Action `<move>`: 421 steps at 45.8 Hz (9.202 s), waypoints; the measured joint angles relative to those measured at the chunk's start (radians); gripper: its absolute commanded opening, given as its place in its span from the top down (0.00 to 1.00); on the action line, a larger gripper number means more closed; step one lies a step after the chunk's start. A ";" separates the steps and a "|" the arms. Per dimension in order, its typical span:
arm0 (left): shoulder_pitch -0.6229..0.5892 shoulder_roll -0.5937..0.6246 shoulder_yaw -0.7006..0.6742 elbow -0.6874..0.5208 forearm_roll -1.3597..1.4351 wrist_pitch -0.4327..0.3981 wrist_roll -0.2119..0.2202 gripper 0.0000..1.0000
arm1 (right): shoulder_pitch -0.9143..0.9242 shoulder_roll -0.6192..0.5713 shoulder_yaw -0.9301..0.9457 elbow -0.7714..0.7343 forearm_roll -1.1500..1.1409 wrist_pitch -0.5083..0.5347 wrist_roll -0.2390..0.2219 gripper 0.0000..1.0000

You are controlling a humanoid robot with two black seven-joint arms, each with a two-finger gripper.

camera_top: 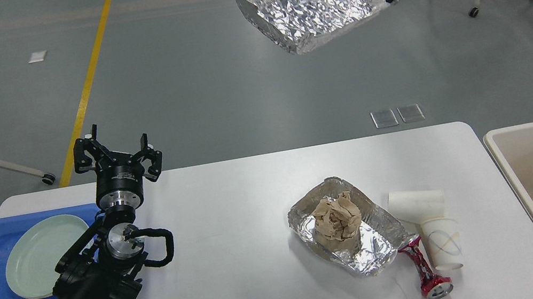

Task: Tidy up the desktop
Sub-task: 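Lift the foil packet and carry it over the white bin, then release the foil packet into the white bin, then move the right gripper back down to the white paper cup, then grasp the white paper cup with the right gripper and lift it, then carry the white cup over the bin and drop it in, then bring the right gripper back toward the foil tray of food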

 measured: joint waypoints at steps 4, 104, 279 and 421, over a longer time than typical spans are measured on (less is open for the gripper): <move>0.000 0.000 0.000 0.000 0.000 0.000 0.000 0.00 | 0.080 -0.029 0.005 0.063 0.001 0.000 0.000 1.00; 0.000 0.000 0.000 0.000 0.000 0.000 0.000 0.00 | -0.421 0.034 -0.402 -0.229 -0.133 -0.372 -0.022 0.00; 0.000 0.000 0.000 0.000 0.000 0.000 0.000 0.00 | -0.909 0.134 0.218 -0.174 0.158 -0.429 -0.127 1.00; 0.000 0.000 0.000 0.000 0.000 0.000 0.000 0.00 | -0.733 0.024 -0.335 -0.328 0.063 -0.615 -0.213 0.00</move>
